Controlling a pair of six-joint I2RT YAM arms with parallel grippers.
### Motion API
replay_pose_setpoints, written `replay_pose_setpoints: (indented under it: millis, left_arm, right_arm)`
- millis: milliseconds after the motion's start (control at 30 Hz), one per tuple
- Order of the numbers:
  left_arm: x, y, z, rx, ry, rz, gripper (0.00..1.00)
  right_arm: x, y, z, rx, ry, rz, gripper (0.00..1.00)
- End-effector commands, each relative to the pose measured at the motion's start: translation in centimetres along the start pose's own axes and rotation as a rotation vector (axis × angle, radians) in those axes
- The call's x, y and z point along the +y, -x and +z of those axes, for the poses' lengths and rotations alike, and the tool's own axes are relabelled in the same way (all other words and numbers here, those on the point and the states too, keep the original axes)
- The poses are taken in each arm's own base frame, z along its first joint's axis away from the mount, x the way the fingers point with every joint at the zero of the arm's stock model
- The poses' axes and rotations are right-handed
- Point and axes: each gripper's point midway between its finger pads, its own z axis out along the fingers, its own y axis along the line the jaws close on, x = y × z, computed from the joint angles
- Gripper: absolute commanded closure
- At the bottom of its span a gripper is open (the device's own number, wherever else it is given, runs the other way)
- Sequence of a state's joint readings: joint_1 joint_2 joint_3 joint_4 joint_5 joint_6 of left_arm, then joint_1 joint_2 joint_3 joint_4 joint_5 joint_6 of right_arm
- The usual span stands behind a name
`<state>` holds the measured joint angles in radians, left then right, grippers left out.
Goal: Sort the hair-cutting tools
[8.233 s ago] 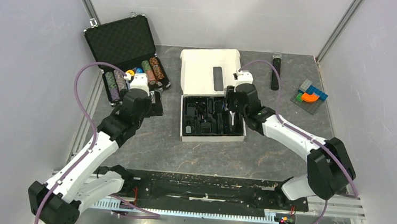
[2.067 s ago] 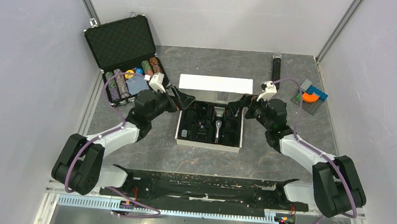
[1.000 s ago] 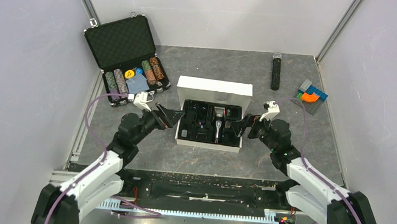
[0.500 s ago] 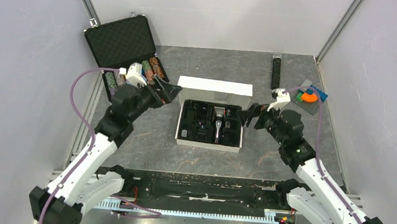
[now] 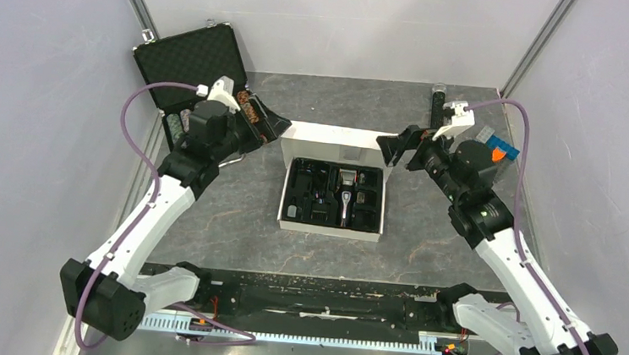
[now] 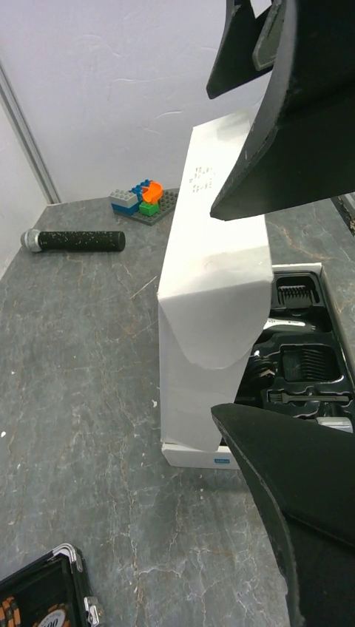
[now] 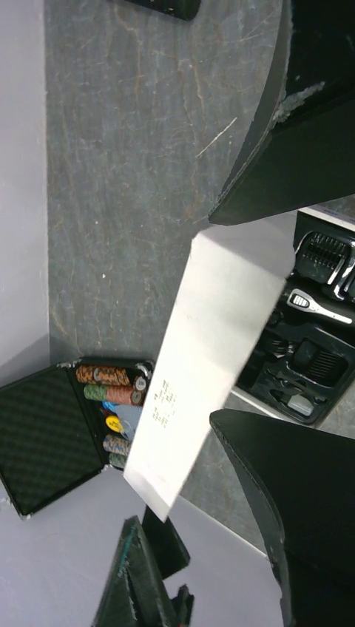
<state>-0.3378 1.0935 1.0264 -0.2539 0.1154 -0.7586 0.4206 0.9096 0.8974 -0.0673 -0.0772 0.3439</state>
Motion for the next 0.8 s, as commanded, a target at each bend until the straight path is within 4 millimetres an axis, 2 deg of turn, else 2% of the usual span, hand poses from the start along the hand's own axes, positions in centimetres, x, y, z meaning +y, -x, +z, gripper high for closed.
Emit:
replay_pose_setpoints:
  millis: [0, 100, 233, 533, 767]
  left_arm:
    - [-0.6, 0.0, 0.8, 0.043, -0.018, 0.031, 0.0]
    - [-0.9, -0.5, 1.3, 0.07, -0.035, 0.01, 0.0]
    - [-1.3, -1.2, 1.6, 0.097, -0.076, -0.021, 0.0]
    - [-1.3, -2.3, 3.0, 0.143, -0.096, -0.047, 0.0]
    - [-1.4, -3.4, 3.8, 0.186, -0.111, -0.077, 0.0]
  right_arm:
    - [-1.4, 0.3, 1.6, 0.01, -0.084, 0.074, 0.02]
    - [-1.2, -0.3, 2.5, 0.024, -0.069, 0.118, 0.02]
    - [-1.5, -2.1, 2.8, 0.053, -0.071, 0.17, 0.02]
    - [-3.7, -4.7, 2.6, 0.067, -0.162, 0.2, 0.02]
    - [-3.1, -5.6, 3.3, 0.078, -0.114, 0.21, 0.02]
